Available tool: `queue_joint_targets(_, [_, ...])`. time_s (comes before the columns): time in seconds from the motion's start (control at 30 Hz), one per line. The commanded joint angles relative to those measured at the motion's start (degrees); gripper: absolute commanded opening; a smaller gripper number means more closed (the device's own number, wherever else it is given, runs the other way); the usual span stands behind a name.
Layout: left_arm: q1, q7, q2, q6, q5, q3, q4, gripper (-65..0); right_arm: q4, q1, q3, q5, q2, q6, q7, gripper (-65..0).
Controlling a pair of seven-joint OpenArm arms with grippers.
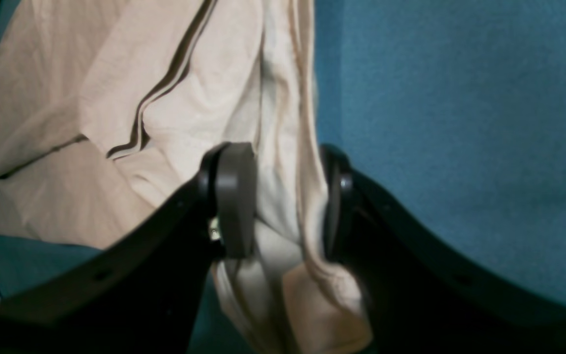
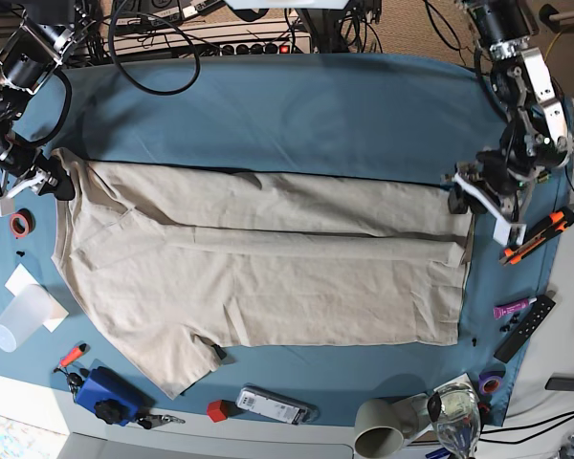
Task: Fold the T-shirt properly
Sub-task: 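Lower both grippers to the folded edge and grasp it, then drag the folded edge with both grippers back toward the robot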
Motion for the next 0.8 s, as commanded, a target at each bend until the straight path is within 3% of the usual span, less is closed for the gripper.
queue_joint_targets(0.0, [-1.81, -1.29, -0.55, -0.11, -0.52, -0.11, 0.90, -39.1, -0.42, -0.50, -0.33, -4.70, 0.07, -0.70, -5.31, -42.9])
queue_joint_targets(0.07, [-3.48, -1.29, -0.59, 0.94, 1.40, -0.11, 0.87, -39.1, -0.42, -0.52, -0.33, -4.72, 0.09, -0.70, -5.35, -42.9])
queue_joint_targets(0.17, [-5.09, -1.29, -0.61, 6.62, 7.87, -0.11, -0.09, -39.1, -0.42, -0.52, -0.33, -4.83, 0.09, -0.70, -5.64, -42.9])
queue_joint_targets(0.23, [-5.18, -1.09, -0.61, 8.66, 9.05, -0.11, -1.97, -39.1, -0.42, -0.52, -0.33, -4.83, 0.09, -0.70, -5.70, -42.9])
queue_joint_targets(0.37, [-5.20, 3.21, -0.59, 8.55, 3.76, -0.11, -6.56, -39.1, -0.42, -0.50, -0.33, -4.79, 0.07, -0.70, -5.60, -42.9])
queue_joint_targets(0.53, [-5.20, 4.74, -0.57, 6.86, -0.96, -0.11, -9.31, -39.1, -0.42, -0.50, -0.33, -4.79, 0.07, -0.70, -5.46, -42.9])
queue_joint_targets(0.77, [-5.22, 3.82, -0.46, 6.88, -1.55, -0.11, -13.97, -39.2, -0.42, -0.50, -0.33, -4.61, 0.07, -0.66, -5.35, -42.9])
